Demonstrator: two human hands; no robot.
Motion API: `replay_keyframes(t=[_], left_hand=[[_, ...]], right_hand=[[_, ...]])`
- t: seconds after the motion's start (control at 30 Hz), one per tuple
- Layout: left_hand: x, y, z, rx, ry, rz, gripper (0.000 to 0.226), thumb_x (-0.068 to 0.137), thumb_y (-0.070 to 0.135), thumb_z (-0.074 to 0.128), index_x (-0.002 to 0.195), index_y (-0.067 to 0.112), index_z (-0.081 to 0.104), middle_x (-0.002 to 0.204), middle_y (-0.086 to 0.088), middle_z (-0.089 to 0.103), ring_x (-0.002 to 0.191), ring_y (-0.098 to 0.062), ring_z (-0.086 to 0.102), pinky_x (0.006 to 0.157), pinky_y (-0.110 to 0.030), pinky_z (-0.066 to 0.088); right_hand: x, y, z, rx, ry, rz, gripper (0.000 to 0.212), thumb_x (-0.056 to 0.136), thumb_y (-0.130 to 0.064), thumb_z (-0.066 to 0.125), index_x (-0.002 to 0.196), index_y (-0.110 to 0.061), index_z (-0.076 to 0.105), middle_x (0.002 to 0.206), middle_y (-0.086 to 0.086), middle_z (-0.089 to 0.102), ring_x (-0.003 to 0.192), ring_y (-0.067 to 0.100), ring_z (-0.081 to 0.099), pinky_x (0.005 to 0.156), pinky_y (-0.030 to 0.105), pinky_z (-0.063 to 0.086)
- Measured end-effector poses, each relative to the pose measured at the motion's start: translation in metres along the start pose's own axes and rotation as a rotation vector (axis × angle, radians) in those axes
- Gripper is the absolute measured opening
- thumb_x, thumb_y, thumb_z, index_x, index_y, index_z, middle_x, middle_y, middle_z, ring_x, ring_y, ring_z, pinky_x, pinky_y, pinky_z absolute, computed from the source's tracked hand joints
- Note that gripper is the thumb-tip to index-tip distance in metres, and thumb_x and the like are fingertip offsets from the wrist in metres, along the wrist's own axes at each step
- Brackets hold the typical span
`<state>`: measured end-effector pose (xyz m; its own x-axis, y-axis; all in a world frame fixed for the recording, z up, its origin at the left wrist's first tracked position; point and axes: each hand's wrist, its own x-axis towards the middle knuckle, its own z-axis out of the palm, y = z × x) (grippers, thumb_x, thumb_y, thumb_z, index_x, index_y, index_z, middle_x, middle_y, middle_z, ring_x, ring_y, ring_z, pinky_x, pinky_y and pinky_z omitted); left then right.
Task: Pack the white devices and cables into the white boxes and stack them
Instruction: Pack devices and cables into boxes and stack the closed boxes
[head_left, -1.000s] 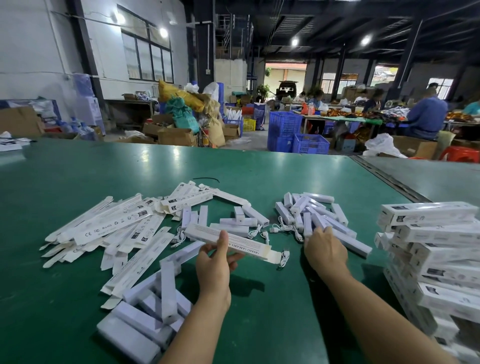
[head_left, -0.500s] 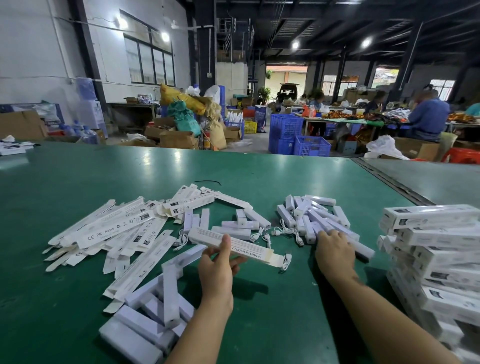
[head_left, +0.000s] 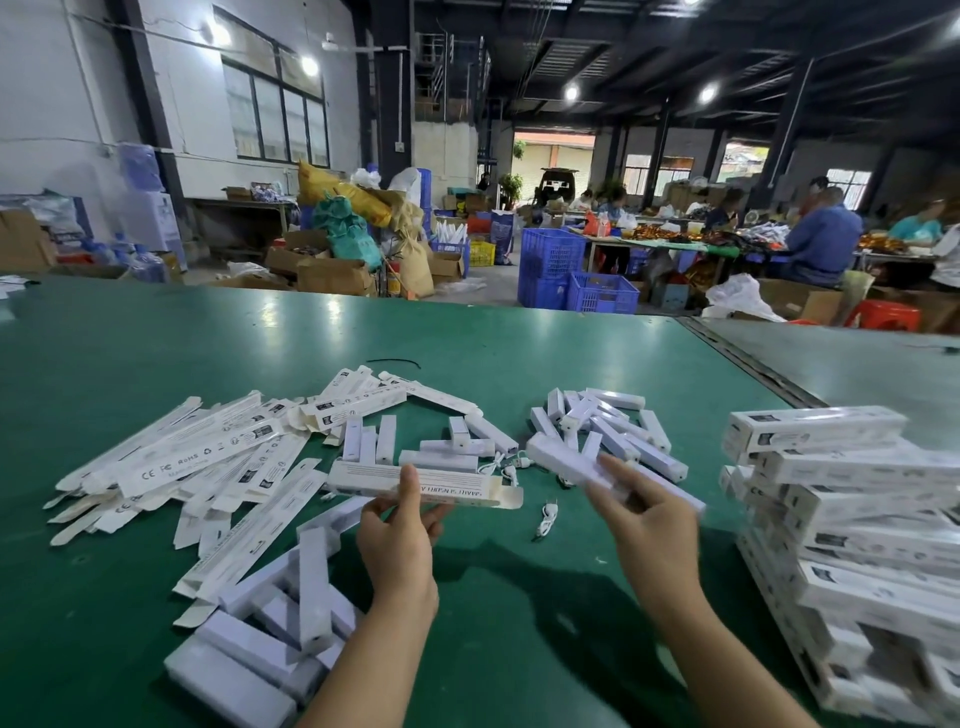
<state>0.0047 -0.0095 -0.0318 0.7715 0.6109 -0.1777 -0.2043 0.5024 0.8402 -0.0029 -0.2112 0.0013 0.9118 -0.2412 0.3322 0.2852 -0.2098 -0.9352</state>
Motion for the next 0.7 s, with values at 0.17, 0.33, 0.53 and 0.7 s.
replay_keyframes(t=[0.17, 0.33, 0.53, 0.7], left_hand=[[-0.002, 0.001, 0.0, -0.043, 0.005, 0.005, 0.03, 0.089, 0.04, 0.069, 0.098, 0.015, 0.054, 0.09, 0.002, 0.077, 0.068, -0.017, 0.075, 0.052, -0.022, 0.052], [-0.004, 0.005, 0.002, -0.062, 0.006, -0.015, 0.032, 0.091, 0.035, 0.069, 0.101, 0.01, 0.051, 0.095, -0.008, 0.074, 0.065, -0.021, 0.075, 0.047, -0.02, 0.053], [-0.013, 0.008, 0.002, 0.008, -0.094, 0.008, 0.027, 0.09, 0.03, 0.068, 0.101, 0.009, 0.054, 0.087, -0.002, 0.077, 0.066, -0.023, 0.075, 0.049, -0.023, 0.055], [-0.022, 0.007, 0.006, 0.028, -0.154, 0.027, 0.02, 0.09, 0.028, 0.068, 0.097, 0.013, 0.055, 0.09, -0.003, 0.077, 0.068, -0.025, 0.075, 0.051, -0.024, 0.056]], right_hand=[[-0.016, -0.001, 0.001, -0.071, -0.163, -0.115, 0.041, 0.076, 0.003, 0.079, 0.099, -0.03, 0.074, 0.075, -0.021, 0.071, 0.067, -0.004, 0.063, 0.067, 0.01, 0.048], [-0.015, 0.001, 0.001, -0.171, -0.233, -0.135, 0.037, 0.073, -0.005, 0.083, 0.096, -0.033, 0.076, 0.088, -0.016, 0.075, 0.08, 0.006, 0.069, 0.078, 0.024, 0.056], [-0.013, -0.003, -0.005, -0.101, -0.367, -0.062, 0.036, 0.075, -0.005, 0.082, 0.094, -0.035, 0.075, 0.086, -0.014, 0.074, 0.063, -0.002, 0.061, 0.061, 0.013, 0.047], [-0.013, 0.001, 0.003, -0.106, -0.247, -0.078, 0.037, 0.072, -0.009, 0.085, 0.102, -0.028, 0.075, 0.098, -0.006, 0.065, 0.077, 0.004, 0.062, 0.071, 0.021, 0.051]])
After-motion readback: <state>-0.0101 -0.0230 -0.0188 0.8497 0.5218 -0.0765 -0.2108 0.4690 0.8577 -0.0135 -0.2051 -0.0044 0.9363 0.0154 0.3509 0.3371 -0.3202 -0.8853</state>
